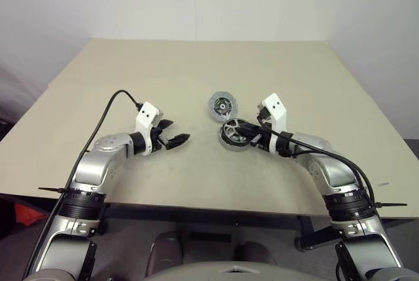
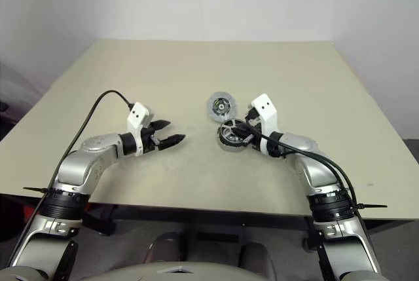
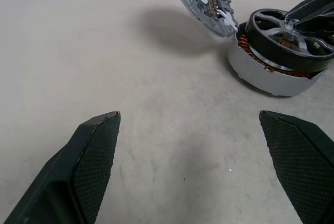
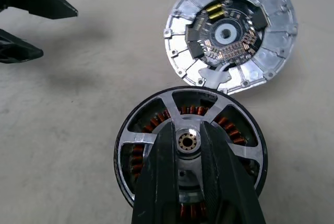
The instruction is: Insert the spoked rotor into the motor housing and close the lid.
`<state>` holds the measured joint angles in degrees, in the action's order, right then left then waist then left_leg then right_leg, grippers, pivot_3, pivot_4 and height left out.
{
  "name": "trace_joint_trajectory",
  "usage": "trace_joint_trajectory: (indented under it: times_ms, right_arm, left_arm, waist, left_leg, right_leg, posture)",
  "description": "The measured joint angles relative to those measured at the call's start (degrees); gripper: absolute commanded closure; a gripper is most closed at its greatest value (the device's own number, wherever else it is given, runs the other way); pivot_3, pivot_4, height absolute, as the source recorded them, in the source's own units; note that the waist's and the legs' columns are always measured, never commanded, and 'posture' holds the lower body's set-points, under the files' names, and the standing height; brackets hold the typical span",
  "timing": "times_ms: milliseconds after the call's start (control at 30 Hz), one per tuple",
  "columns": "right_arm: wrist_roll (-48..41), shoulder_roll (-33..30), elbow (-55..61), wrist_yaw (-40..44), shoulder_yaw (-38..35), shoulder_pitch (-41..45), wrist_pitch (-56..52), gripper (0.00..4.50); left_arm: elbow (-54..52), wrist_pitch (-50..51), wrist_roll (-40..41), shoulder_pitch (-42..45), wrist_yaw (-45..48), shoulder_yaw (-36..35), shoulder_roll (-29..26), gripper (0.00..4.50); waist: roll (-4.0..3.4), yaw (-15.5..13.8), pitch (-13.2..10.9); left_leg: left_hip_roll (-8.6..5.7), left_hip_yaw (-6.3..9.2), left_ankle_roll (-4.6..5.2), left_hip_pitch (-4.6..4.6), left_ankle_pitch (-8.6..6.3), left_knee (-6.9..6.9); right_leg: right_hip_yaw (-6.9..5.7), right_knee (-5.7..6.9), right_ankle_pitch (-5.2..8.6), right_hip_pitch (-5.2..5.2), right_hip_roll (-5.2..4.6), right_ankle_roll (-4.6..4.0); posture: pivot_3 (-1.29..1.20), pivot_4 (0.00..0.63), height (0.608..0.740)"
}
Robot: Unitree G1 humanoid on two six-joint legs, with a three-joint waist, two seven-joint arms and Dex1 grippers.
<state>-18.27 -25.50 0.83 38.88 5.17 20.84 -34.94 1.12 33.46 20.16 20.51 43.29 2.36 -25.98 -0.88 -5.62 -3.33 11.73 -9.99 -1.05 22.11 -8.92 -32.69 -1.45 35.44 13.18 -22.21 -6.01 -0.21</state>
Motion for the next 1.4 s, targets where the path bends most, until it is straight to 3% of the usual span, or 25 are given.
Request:
trace_joint_trajectory:
  times_ms: [333,600,1267,1400]
  right_arm:
    - [0.5,1.0,-3.4,0.2,0.0,1.2,2.1,4.23]
    - [0.9,0.9,-4.1,0.3,-0.1,1.7,2.6,1.56]
    - [0.0,2.0,-4.0,0.1,-2.9,3.0,3.3,1.56]
    - [-0.1,2.2,-4.0,0.3,-3.5,3.0,3.6,2.41]
  left_arm:
    - [0.0,-0.2,0.0,0.0,-0.1,0.0,0.0,0.0]
    - [0.0,-0.6,0.0,0.0,-0.2,0.0,0.0,0.0]
    - [0.1,-1.2,-0.1,0.0,-0.3,0.0,0.0,0.0]
    - [0.2,-1.2,-0.1,0.0,-0.3,0.0,0.0,0.0]
  waist:
    - [0.04,0.1,0.0]
    - [0.06,0.1,0.0]
    - [0.06,0.1,0.0]
    - [0.05,0.1,0.0]
  left_leg:
    - [0.0,0.01,-0.02,-0.15,0.01,-0.06]
    - [0.0,0.01,-0.03,-0.11,0.02,-0.06]
    - [0.01,0.01,-0.02,-0.04,0.01,-0.03]
    - [0.0,0.01,-0.02,-0.04,0.01,-0.04]
  right_leg:
    - [0.02,0.04,0.01,0.13,0.0,0.01]
    - [0.02,0.06,0.0,0.09,0.0,0.0]
    - [0.01,0.06,0.0,0.01,0.01,-0.01]
    - [0.01,0.06,0.0,0.01,0.0,-0.01]
  posture:
    - [0.0,0.0,0.74]
    - [0.0,0.0,0.74]
    - [0.0,0.0,0.74]
    - [0.0,0.0,0.74]
